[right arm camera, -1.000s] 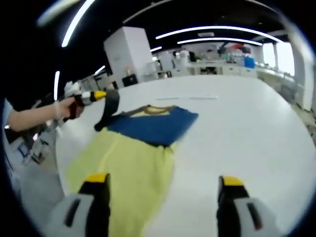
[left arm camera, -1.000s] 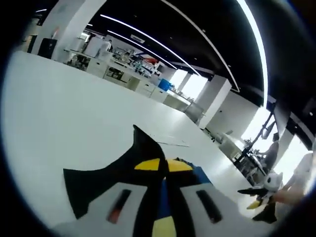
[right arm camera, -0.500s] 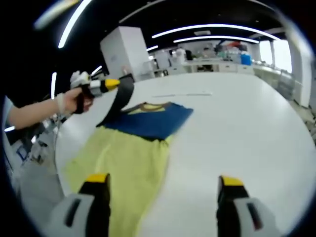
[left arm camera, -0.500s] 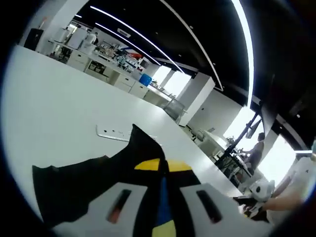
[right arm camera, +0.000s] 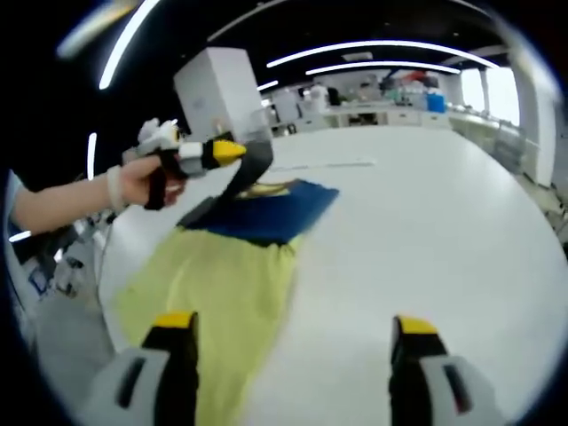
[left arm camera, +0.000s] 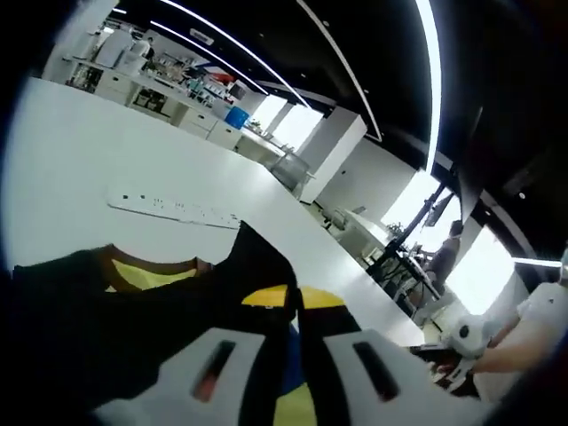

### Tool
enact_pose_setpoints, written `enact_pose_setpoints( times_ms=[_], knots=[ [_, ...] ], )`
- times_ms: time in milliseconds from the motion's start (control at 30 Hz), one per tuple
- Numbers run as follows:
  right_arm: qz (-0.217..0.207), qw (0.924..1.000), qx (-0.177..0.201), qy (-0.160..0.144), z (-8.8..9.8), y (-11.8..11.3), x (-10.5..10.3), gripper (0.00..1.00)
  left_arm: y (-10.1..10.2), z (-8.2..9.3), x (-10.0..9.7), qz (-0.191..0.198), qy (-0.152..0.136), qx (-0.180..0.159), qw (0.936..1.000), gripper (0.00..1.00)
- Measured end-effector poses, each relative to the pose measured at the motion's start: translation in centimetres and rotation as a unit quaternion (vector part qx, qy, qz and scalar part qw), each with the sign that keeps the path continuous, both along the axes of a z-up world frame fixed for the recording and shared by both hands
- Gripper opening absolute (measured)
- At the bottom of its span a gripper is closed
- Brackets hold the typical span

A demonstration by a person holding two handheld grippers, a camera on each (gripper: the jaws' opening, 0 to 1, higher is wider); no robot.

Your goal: Fold the garment on the visible template until the final outline fits inside the template.

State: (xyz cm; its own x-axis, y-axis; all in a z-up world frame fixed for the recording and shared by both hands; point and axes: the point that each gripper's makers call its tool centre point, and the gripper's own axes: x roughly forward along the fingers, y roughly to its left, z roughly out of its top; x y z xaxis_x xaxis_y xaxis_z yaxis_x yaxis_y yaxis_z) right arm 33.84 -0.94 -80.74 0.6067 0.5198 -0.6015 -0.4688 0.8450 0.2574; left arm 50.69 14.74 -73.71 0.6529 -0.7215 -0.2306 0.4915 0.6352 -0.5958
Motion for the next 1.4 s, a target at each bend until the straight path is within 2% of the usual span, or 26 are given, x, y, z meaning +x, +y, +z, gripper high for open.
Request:
enact_pose_setpoints(
  times_ms=[300, 500, 733, 767, 867, 900, 1033, 1200, 1267, 1400],
  knots=[
    [-0.006, 1.0000, 0.004, 0.003, -0.2, -0.3, -0.1, 0.90, -2.6, -2.6, -1.6, -0.037, 0.020, 0.018, 0.9989, 0.00],
    [-0.004, 1.0000, 0.003, 0.006, -0.4, -0.2, -0.3, 0.89, -3.7, -4.9, -2.3, -0.054, 0.031, 0.044, 0.9971, 0.00],
    [-0.005, 1.0000, 0.002, 0.006, -0.5, -0.4, -0.1, 0.89, -4.0, -5.2, -2.9, -0.059, 0.030, 0.050, 0.9965, 0.01],
    [-0.006, 1.0000, 0.003, 0.005, -0.5, -0.4, -0.1, 0.89, -4.0, -5.2, -2.9, -0.060, 0.027, 0.050, 0.9966, 0.03],
    [-0.004, 1.0000, 0.003, 0.004, -0.4, -0.3, 0.0, 0.89, -3.5, -5.2, -2.4, -0.056, 0.009, 0.066, 0.9962, 0.20],
    [-0.003, 1.0000, 0.004, 0.004, -0.4, -0.2, 0.0, 0.89, -3.4, -5.2, -2.3, -0.054, 0.010, 0.069, 0.9961, 0.28],
    [-0.001, 1.0000, 0.005, 0.001, -0.2, 0.2, 0.0, 0.89, -2.9, -4.9, -2.3, -0.047, 0.003, 0.069, 0.9965, 0.45],
    [0.005, 1.0000, 0.004, -0.004, 0.2, 0.6, 0.3, 0.90, -1.6, -4.8, -2.3, -0.037, -0.016, 0.097, 0.9945, 0.81],
    [0.006, 0.9999, 0.005, -0.007, 0.5, 0.8, 0.4, 0.90, -0.7, -4.7, -2.1, -0.036, -0.027, 0.111, 0.9928, 0.88],
    [0.012, 0.9998, 0.003, -0.012, 1.0, 1.2, 0.8, 0.91, 0.4, -4.1, -2.4, -0.041, -0.036, 0.114, 0.9919, 0.93]
  ],
)
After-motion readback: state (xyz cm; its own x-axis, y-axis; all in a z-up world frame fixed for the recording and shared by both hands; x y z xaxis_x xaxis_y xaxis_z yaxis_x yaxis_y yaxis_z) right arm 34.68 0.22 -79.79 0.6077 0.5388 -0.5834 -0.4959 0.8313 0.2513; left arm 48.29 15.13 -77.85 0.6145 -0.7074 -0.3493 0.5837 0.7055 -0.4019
